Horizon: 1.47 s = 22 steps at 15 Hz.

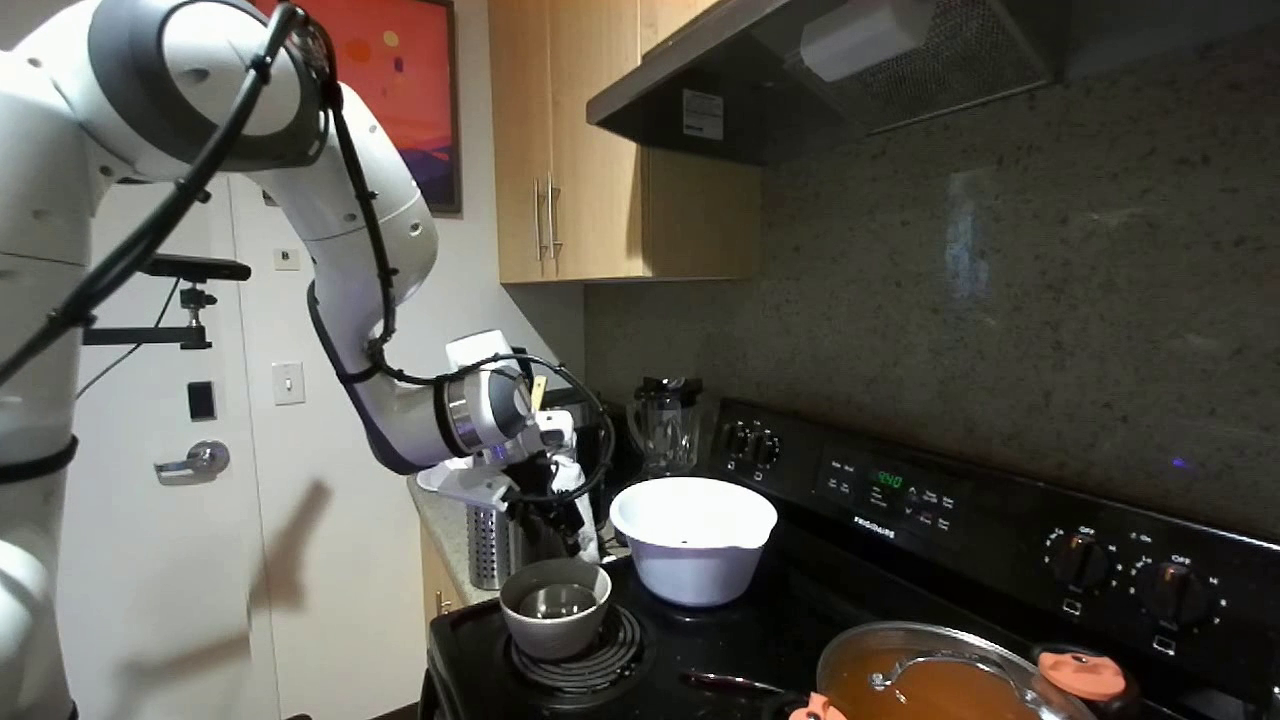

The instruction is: Use the towel to wipe the grey bowl, place the towel on the left side of the countertop, place the silver bowl inside the grey bowl then put the grey bowl inside the white basin

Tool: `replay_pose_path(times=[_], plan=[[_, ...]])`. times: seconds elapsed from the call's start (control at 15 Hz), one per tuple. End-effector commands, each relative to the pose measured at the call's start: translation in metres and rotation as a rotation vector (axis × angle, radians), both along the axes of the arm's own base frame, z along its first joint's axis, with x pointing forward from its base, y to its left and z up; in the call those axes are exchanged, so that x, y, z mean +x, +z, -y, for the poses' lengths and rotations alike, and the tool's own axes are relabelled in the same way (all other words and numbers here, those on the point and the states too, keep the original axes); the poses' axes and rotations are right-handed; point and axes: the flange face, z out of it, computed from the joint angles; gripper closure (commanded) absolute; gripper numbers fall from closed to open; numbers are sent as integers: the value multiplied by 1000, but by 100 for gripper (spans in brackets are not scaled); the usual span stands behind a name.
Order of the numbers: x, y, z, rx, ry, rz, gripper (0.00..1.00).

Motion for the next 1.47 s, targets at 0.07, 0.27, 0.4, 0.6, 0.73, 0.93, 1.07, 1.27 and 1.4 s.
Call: replay_pose_path(times=[0.07, 0.27, 0.4, 0.6, 0.73, 0.93, 1.07, 1.27, 1.4], plan=[[-25, 12, -20, -46, -6, -43, 0], [-36, 6, -30, -83, 15, -59, 0], [-42, -2, -34, -91, 36, -68, 0], [-53, -16, -38, -110, 75, -72, 0], [-59, -27, -38, -132, 109, -71, 0], [-66, -44, -37, -169, 138, -76, 0], [-69, -56, -36, -185, 152, -83, 0], [-71, -70, -33, -205, 160, -92, 28], [-71, -76, -32, -211, 158, -95, 42]])
